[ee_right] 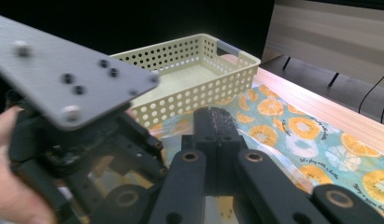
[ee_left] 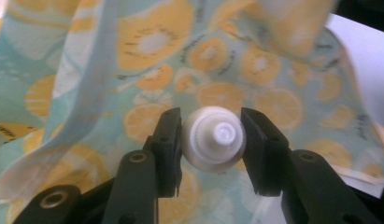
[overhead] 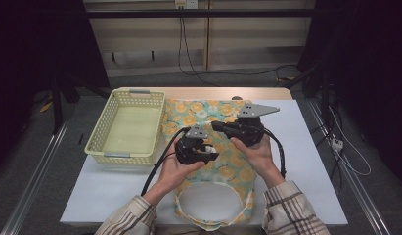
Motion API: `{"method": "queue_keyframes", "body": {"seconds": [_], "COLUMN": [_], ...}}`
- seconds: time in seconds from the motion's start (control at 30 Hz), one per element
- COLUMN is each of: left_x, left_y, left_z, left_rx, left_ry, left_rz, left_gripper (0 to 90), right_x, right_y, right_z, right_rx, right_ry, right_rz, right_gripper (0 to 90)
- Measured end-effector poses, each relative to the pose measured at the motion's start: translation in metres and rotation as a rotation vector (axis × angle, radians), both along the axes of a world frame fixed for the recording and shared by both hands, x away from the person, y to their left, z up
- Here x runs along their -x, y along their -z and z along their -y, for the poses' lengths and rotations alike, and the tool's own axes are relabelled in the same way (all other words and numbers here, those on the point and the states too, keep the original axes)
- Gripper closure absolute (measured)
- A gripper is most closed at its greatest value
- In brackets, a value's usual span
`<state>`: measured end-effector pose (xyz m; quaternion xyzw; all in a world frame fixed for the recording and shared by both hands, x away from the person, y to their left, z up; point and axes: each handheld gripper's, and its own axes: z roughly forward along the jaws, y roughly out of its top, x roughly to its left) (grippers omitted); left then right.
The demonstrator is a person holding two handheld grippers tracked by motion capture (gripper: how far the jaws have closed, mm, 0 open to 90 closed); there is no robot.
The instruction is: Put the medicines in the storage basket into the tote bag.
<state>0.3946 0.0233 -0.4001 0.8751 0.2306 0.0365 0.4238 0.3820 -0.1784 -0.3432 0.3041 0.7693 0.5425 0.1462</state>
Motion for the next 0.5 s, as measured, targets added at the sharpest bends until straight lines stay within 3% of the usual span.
{"method": "queue_keyframes", "body": {"seconds": [0.17, 0.33, 0.4, 0.5], "left_x": [-0.014, -0.023, -0.026, -0.029], "left_y": [0.008, 0.019, 0.023, 0.027], "left_z": [-0.002, 0.000, 0.001, 0.001], "left_rx": [-0.020, -0.051, -0.073, -0.071], "left_ry": [-0.060, -0.087, -0.107, -0.107], "left_rz": [-0.007, -0.028, -0.013, -0.028], "left_gripper": [60.1, 60.1, 60.0, 60.0], "right_x": [-0.002, -0.003, -0.003, -0.004], "right_y": [0.003, 0.005, 0.006, 0.008], "right_z": [0.002, 0.000, 0.000, -0.001], "right_rx": [-0.001, 0.003, 0.007, 0.010], "right_ry": [0.006, 0.005, 0.003, 0.002], "right_rz": [-0.007, -0.015, -0.019, -0.022], "right_gripper": [90.0, 90.0, 90.0, 90.0]}}
